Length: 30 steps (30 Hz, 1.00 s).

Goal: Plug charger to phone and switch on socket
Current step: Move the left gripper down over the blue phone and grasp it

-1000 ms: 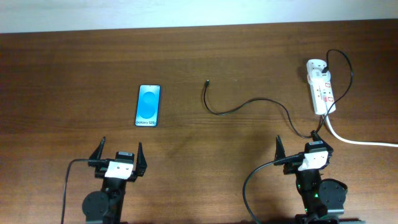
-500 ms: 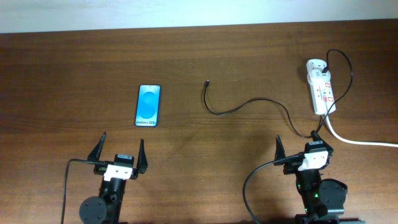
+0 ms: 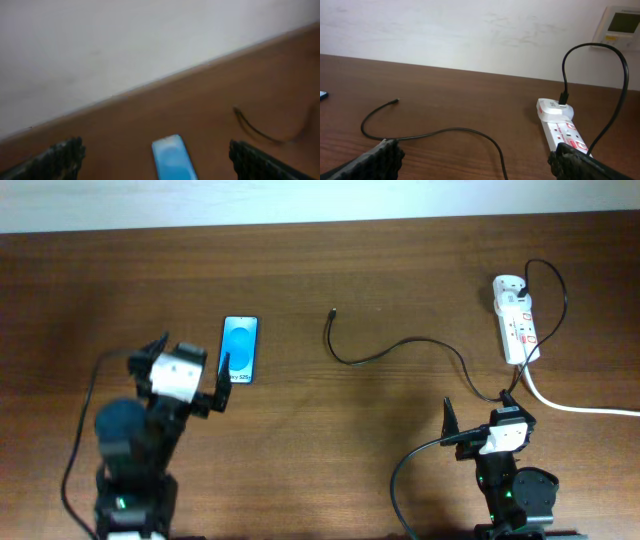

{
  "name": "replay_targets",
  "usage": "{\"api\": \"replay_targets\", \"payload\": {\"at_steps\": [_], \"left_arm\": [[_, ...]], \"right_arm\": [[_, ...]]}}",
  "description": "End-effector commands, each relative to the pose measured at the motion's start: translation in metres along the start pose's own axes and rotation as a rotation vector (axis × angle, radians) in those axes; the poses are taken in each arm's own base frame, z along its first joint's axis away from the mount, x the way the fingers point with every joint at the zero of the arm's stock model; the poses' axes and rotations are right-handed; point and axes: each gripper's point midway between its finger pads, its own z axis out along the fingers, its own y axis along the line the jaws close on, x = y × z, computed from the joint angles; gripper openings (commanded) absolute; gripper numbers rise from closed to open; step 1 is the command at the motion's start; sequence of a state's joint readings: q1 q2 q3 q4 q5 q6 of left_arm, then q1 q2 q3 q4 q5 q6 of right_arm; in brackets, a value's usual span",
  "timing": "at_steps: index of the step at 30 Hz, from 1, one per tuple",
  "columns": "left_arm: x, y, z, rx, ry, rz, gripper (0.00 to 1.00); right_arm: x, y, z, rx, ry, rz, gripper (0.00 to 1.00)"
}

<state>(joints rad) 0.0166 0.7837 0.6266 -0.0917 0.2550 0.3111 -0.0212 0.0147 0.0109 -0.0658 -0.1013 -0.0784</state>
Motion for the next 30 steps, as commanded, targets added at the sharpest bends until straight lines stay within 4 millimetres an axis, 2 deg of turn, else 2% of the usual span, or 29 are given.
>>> {"api": "replay_targets", "payload": {"at_steps": [1, 4, 7, 9, 12, 13, 17, 20, 24, 27, 30], "left_arm": [[-0.027, 0.0, 0.031, 0.132, 0.072, -0.044, 0.99], [-0.028, 0.008, 0.064, 0.196, 0.266, -0.108, 0.99], [-0.014, 0.0, 0.09, 0.292, 0.485, -0.175, 0.99], [0.004, -0.012, 0.099, 0.356, 0.607, -0.216, 0.99], [0.045, -0.031, 0.111, 0.422, 0.753, -0.262, 0.99], [0.059, -0.039, 0.112, 0.451, 0.807, -0.325, 0.99], [0.062, -0.052, 0.114, 0.499, 0.829, -0.418, 0.99], [0.059, -0.047, 0.125, 0.449, 0.808, -0.463, 1.0], [0.075, -0.02, 0.135, 0.192, 0.928, -0.474, 0.99], [0.077, -0.014, 0.141, 0.075, 1.002, -0.446, 0.99], [0.101, -0.015, 0.143, 0.026, 1.086, -0.451, 0.99]], "right_arm": [[0.002, 0.002, 0.0, -0.007, 0.002, 0.007, 0.98], [0.002, 0.002, 0.0, -0.007, 0.002, 0.007, 0.98], [0.002, 0.002, 0.0, -0.007, 0.002, 0.007, 0.98], [0.002, 0.002, 0.0, -0.007, 0.002, 0.007, 0.98], [0.002, 0.002, 0.0, -0.007, 0.002, 0.007, 0.98], [0.002, 0.002, 0.0, -0.007, 0.002, 0.007, 0.98], [0.002, 0.002, 0.0, -0.007, 0.002, 0.007, 0.98], [0.002, 0.002, 0.0, -0.007, 0.002, 0.007, 0.98], [0.002, 0.002, 0.0, -0.007, 0.002, 0.007, 0.98], [0.002, 0.002, 0.0, -0.007, 0.002, 0.007, 0.98], [0.002, 0.002, 0.0, -0.007, 0.002, 0.007, 0.98]]}}
